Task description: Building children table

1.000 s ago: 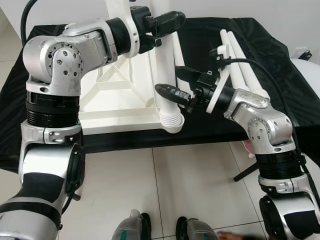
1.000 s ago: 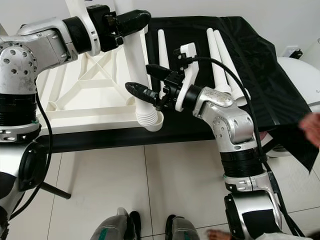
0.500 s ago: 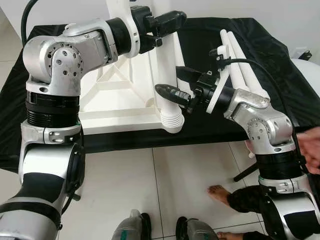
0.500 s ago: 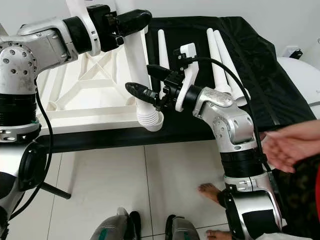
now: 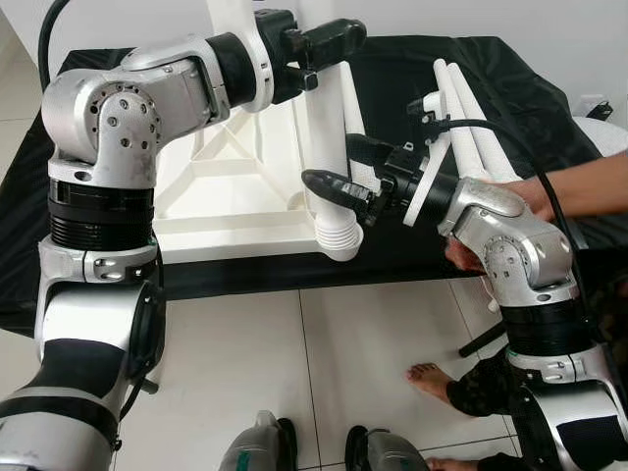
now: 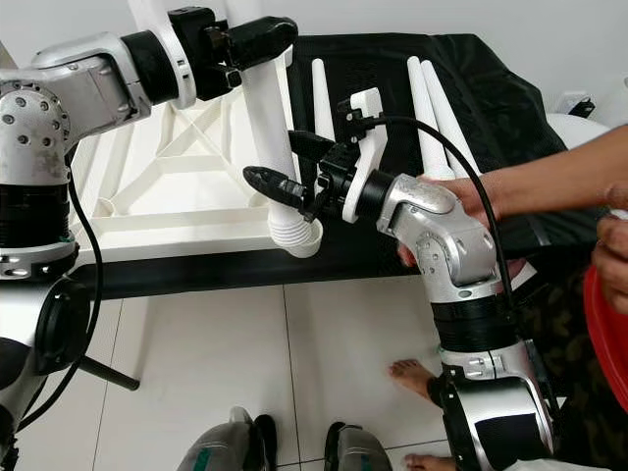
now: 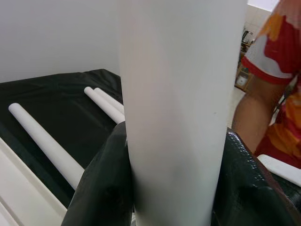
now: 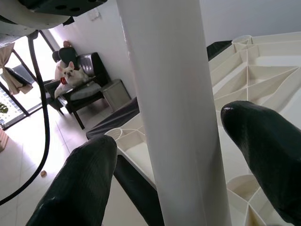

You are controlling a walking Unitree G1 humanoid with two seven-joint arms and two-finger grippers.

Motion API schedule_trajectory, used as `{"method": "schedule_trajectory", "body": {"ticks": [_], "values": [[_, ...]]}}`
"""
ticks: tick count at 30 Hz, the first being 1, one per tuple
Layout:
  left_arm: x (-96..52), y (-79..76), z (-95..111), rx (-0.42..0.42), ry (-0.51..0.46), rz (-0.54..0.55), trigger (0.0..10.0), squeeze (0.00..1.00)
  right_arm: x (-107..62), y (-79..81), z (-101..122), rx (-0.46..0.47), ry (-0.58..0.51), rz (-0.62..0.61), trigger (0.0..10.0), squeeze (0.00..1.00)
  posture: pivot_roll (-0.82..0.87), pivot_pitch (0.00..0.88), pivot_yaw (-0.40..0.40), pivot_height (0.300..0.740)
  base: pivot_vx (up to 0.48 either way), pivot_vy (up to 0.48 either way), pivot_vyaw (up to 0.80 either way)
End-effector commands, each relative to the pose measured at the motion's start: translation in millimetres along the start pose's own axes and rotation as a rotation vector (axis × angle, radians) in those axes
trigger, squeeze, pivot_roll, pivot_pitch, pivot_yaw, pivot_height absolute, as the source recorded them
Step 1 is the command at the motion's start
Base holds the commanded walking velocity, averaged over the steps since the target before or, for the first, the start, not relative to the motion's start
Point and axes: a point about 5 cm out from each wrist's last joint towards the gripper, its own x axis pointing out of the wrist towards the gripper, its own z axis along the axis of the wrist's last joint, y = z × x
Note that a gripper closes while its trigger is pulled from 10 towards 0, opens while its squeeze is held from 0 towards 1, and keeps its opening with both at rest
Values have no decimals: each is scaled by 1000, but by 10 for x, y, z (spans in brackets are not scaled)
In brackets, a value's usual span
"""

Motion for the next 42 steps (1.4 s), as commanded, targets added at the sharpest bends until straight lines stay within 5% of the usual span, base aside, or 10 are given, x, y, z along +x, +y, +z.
{"method": "schedule_trajectory", "body": {"ticks": [1,42], "values": [[-17,-96,39,22,-12,-122,10000,0,-16,16,7,-10,-7,5,10000,0,-38,128,-6,740,0,0,0],[-17,-106,43,16,-8,-133,10000,0,-21,3,12,-21,-18,-6,10000,0,-37,132,1,740,0,0,0]]}}
